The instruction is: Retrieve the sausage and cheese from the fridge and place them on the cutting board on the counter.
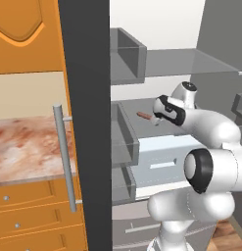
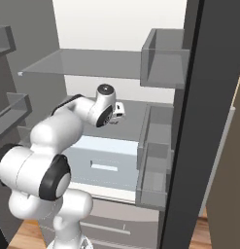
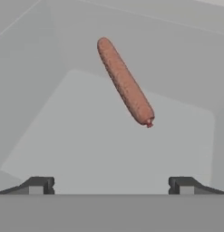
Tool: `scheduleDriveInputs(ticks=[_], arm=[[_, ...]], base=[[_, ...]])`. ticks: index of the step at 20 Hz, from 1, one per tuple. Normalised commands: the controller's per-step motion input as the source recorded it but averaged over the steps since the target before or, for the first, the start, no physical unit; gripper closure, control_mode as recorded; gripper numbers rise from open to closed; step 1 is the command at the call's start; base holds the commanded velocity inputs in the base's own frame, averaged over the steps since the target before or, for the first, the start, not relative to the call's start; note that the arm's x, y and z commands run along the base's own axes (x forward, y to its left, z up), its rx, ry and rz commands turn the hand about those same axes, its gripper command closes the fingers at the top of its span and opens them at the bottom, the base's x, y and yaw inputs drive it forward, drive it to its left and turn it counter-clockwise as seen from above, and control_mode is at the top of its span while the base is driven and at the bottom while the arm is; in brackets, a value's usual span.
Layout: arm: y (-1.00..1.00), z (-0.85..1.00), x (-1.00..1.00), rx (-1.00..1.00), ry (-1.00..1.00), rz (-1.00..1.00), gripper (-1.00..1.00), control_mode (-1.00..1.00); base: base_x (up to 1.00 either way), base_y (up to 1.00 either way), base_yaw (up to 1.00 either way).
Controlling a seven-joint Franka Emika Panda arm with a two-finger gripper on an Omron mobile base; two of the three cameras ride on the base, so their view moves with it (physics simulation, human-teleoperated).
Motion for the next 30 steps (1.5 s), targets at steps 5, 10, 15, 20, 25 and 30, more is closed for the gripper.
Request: scheduleDriveInputs(ticks=[5,10,15,20,25,30], arm=[[0.0,-0.05,0.37,0.01,0.0,0.01,-1.0,-1.0],[0.0,-0.07,0.42,0.01,0.0,0.03,-1.0,-1.0],[0.0,-0.17,0.44,0.0,0.0,0.03,-1.0,-1.0],[0.0,-0.23,0.42,0.0,0.0,0.04,-1.0,-1.0],[0.0,-0.23,0.37,0.0,0.0,0.02,-1.0,-1.0],[0.0,-0.46,-0.03,0.0,0.0,0.01,1.0,-1.0]], base=[[0.0,0.0,0.0],[0.0,0.0,0.0],[0.0,0.0,0.0],[0.0,0.0,0.0],[0.0,0.0,0.0],[0.0,0.0,0.0]])
